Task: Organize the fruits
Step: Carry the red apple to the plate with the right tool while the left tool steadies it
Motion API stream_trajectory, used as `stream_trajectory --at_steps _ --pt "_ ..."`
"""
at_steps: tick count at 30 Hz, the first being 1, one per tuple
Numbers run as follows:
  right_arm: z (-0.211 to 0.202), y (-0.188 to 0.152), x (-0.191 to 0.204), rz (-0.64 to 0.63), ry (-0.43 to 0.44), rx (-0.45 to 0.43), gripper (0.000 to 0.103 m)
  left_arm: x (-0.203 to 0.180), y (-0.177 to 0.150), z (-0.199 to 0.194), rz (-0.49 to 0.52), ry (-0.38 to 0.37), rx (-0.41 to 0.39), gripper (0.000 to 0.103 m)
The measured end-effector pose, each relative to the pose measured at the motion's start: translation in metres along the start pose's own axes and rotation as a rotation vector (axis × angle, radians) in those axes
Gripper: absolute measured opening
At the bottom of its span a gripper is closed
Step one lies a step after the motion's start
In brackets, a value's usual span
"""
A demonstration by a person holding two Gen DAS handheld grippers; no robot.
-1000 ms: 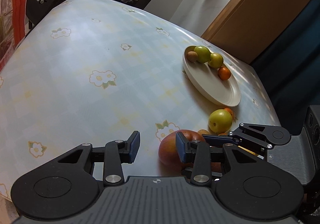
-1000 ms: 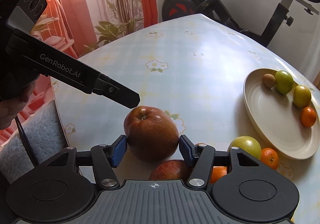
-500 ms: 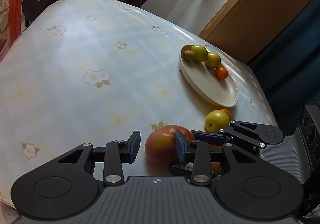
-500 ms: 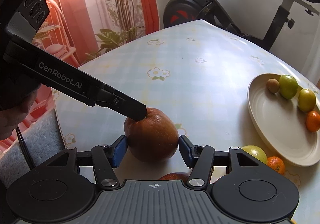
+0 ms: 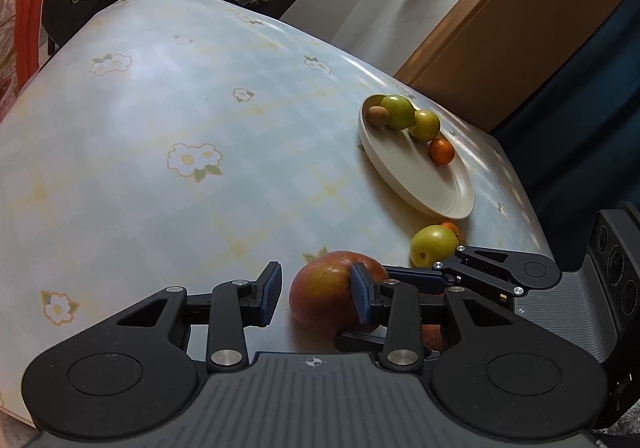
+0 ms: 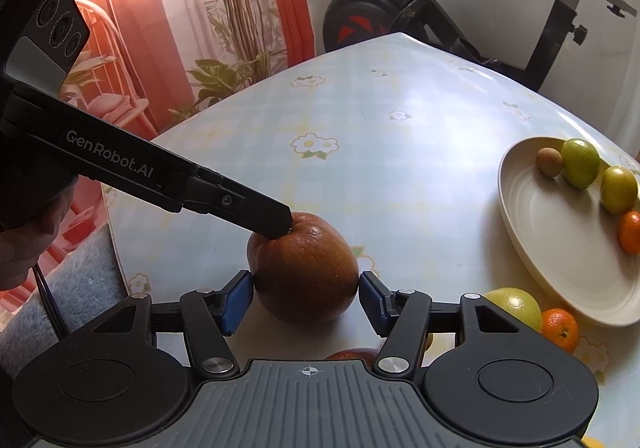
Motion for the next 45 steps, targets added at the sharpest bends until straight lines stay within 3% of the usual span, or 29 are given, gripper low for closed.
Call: stream_trajectory --at_steps 4,8,15,31,45 --pt "-0.004 -0.001 0.002 -0.009 -0.006 -0.041 0.053 -0.003 0.001 -0.003 0.010 0.010 -0.013 0.032" --pt "-0.012 0.003 -0.001 -0.005 -0.008 -0.079 0.052 -0.005 0.008 -0.004 0.033 0.049 -0.034 0.032" --pt "-0.010 0.000 -0.011 0.047 0.011 -0.051 0.053 -0.004 0.009 0.007 -0.008 0.005 -0.004 0.032" --pt "-0.002 0.008 -0.004 -0.036 0.021 0.049 0.054 -0.002 0.001 0.017 -0.062 -0.062 0.013 0.037" --pt "-0.023 0.010 -0.025 0.020 -0.041 -0.142 0.053 -0.023 0.024 0.015 -0.028 -0.054 -0.047 0.034"
Point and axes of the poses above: each gripper's, at about its wrist camera, not at the fingertips, and z roughly the way its jaws point, x to its left, y to its top, the point moved 6 cm from there along z, roughly the way its jaws point, and after that the axes turned 1 degree about -z, right-handed, at the moved point
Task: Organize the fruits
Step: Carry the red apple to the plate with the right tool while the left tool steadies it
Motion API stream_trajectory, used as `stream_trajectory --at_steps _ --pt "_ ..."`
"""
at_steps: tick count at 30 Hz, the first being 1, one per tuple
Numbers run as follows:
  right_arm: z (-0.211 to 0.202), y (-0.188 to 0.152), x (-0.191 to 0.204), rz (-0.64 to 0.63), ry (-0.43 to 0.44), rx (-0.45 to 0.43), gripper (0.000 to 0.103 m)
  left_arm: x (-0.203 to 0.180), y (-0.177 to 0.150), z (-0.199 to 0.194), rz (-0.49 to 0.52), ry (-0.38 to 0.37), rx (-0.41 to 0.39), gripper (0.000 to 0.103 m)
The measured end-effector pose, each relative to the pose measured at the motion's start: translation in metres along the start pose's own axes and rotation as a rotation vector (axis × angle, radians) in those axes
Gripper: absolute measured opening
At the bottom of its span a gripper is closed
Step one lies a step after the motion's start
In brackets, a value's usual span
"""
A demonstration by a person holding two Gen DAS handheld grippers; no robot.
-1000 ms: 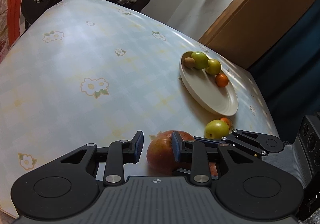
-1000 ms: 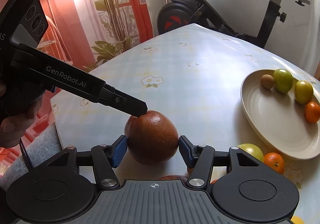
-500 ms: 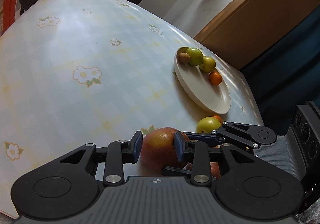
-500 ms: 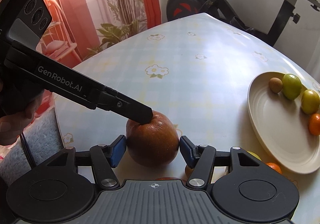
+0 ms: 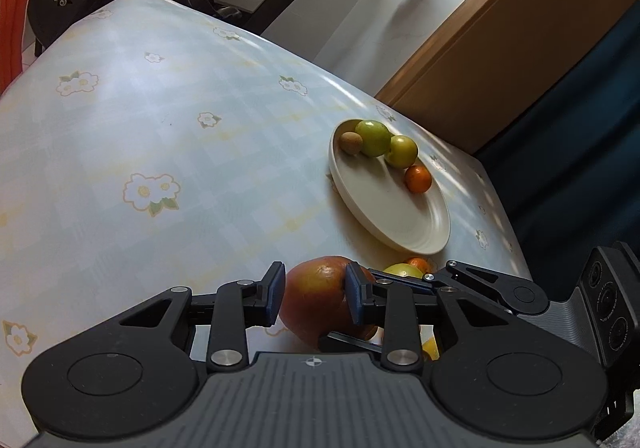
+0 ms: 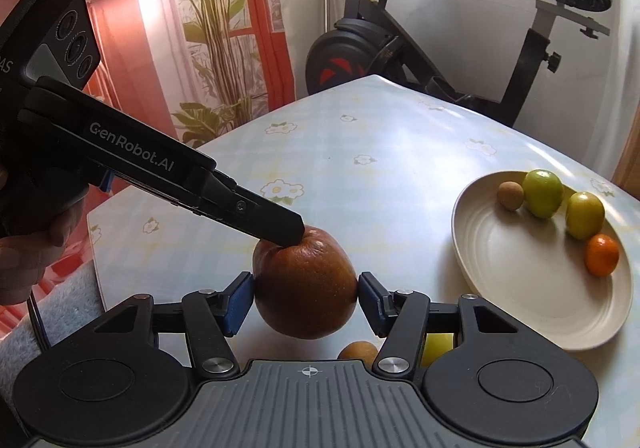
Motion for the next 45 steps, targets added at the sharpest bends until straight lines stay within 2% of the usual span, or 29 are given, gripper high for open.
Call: stream_trajectory --at_steps 4,11,20,24,32,45 --pt "-0.010 0.012 -0.018 0.026 -0.030 -0.047 0.053 -0.017 0.018 0.005 0.039 -0.006 -0.020 0.034" --pt "-0.022 0.032 -0.068 0.079 -0.111 -0.114 0.053 -0.063 0.062 0.032 0.184 0.000 -0.034 0.033" --pt "0.002 0.050 -0.136 0.131 -0.156 -0.069 0.053 -0.078 0.109 0.092 0.174 -0.002 0.018 0.031" --pt "0.022 0.044 -0.151 0.156 -0.138 -0.016 0.053 -0.071 0.110 0.115 0.166 0.018 0.062 0.031" --pt "0.047 0.035 -0.162 0.168 -0.129 0.027 0.053 -0.061 0.109 0.135 0.164 0.050 0.097 0.031" --pt "0.058 0.044 -0.164 0.125 -0.153 0.006 0.054 -0.053 0.120 0.135 0.157 0.082 0.051 0.034"
Point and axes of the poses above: each gripper's, at about its wrist camera, not at the fingertips, and z roughly the way its jaws point, x to its left, y to its top, the point moved 6 cm from there along z, roughly the way its jaws point, and after that the axes turned 1 degree about -z, right-handed, at the moved point
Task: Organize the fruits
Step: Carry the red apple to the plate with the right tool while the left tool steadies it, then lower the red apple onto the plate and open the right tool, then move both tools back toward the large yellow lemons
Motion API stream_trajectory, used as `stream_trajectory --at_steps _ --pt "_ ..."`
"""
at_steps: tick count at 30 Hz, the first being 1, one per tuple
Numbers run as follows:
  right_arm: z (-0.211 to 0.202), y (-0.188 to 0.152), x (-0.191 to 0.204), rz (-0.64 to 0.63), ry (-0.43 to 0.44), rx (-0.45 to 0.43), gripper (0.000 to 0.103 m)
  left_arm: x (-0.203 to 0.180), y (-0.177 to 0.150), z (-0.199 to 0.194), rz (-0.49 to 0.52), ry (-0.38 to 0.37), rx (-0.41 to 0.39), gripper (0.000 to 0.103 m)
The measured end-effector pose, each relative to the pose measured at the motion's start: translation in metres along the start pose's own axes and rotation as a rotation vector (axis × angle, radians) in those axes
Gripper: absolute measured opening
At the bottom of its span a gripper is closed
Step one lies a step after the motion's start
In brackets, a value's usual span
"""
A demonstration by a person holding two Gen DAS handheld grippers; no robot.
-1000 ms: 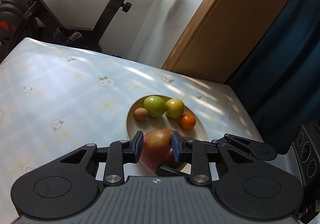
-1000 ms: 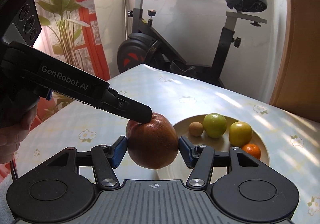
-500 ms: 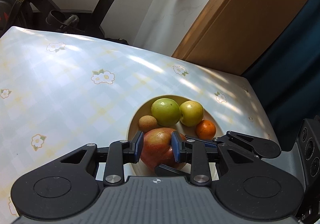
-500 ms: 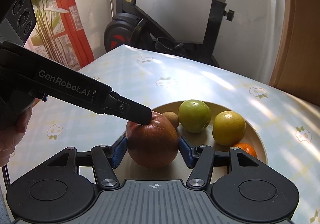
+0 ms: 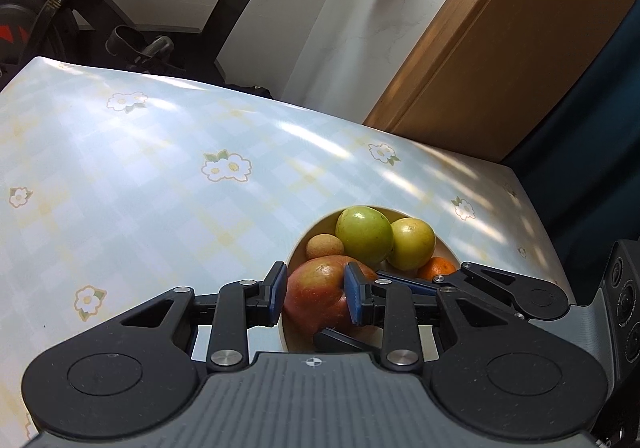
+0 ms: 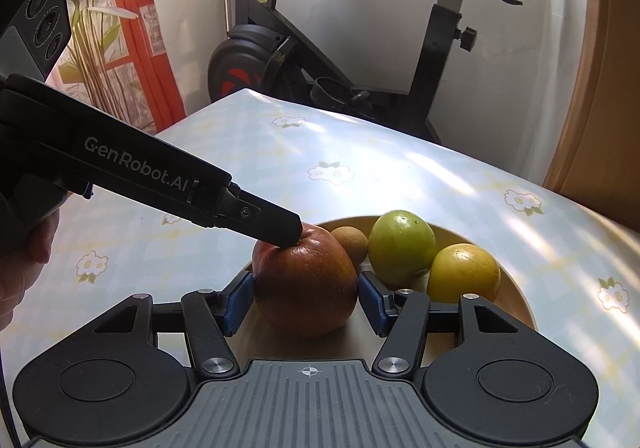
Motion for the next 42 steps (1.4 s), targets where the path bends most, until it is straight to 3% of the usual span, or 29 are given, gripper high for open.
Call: stream_trajectory --at_steps 9,21,27,33,42 --pt "-0.009 -0.005 0.001 -0.001 0.004 0.031 0.057 -0.003 -0.002 0.002 0.014 0.027 -0.015 0.035" --pt "-0.059 -0.016 -0.014 0.056 -0.016 -0.071 0.057 -0.012 -0.008 -0.007 0.055 0.094 -0.041 0.034" --pt "-0.092 -0.030 -0.021 0.111 -0.037 -0.149 0.057 -0.013 -0.023 -0.038 0.045 0.114 -0.096 0.034" --pt "-0.117 -0.059 -0.024 0.158 -0.076 -0.206 0.057 -0.012 -0.047 -0.067 0.041 0.198 -0.141 0.034" --pt "-0.135 -0.098 -0.019 0.237 -0.117 -0.214 0.057 -0.015 -0.079 -0.097 0.040 0.258 -0.167 0.034"
Point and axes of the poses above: each gripper's, at about its wrist camera, not at the fingertips, and z roughly the way its jaws point, x to its left, y to its top, the point moved 6 cm from there along z, roughly the way its jaws point, and after that the axes turned 1 degree about -z, right-handed, at the moved point
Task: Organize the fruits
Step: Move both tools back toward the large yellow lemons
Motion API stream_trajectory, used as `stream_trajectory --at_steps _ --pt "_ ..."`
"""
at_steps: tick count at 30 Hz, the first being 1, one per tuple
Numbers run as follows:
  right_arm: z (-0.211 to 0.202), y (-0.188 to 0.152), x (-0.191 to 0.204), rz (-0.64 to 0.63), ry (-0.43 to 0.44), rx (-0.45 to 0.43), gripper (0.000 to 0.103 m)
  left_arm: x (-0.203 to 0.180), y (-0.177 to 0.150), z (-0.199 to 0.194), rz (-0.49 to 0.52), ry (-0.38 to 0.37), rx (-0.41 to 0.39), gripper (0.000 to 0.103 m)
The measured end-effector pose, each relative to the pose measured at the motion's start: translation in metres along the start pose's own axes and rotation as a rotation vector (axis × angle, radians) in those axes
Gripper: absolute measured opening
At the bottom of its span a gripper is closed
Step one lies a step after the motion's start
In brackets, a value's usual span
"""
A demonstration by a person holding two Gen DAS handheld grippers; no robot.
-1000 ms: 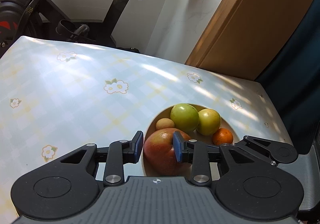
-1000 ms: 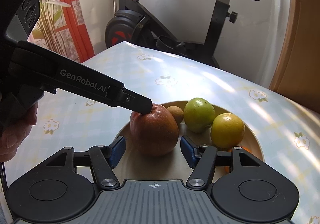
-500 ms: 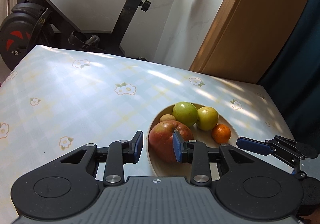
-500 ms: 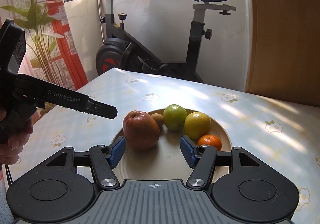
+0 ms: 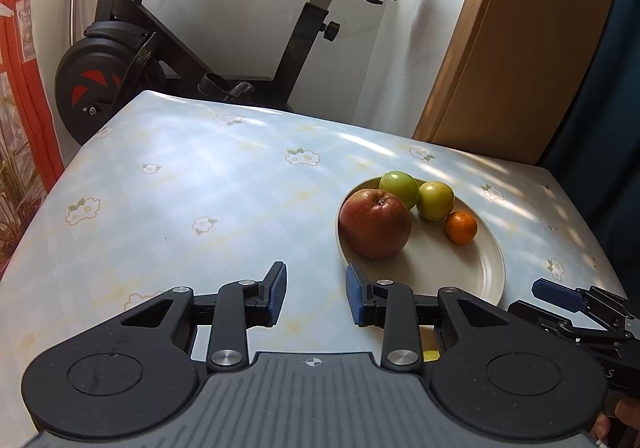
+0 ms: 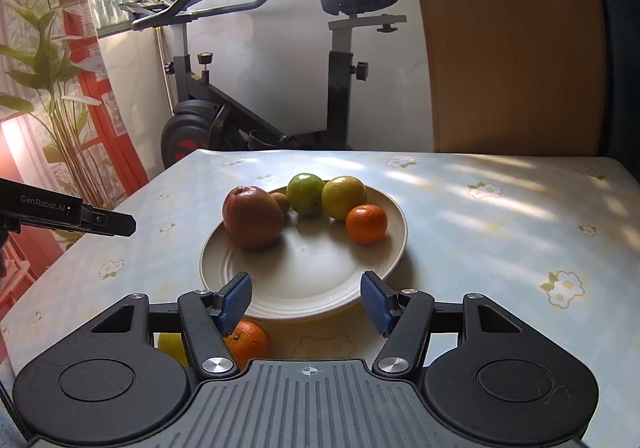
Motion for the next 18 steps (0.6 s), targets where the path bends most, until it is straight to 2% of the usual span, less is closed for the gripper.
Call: stream_trajectory --at_steps 18 --pt "-0.049 -0.031 0.011 -0.059 -0.071 0.070 0.057 -0.025 -0.032 -0.033 0.055 0.003 -0.010 0.034"
Point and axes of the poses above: each gripper's, at about its wrist camera, not at the fingertips, and z roughly the way its jaws point, x to its left, y to its top, the point moved 6 cm from there along z, roughly the way its jaws point, and after that the axes turned 1 degree about -z, right-handed, at the moved point
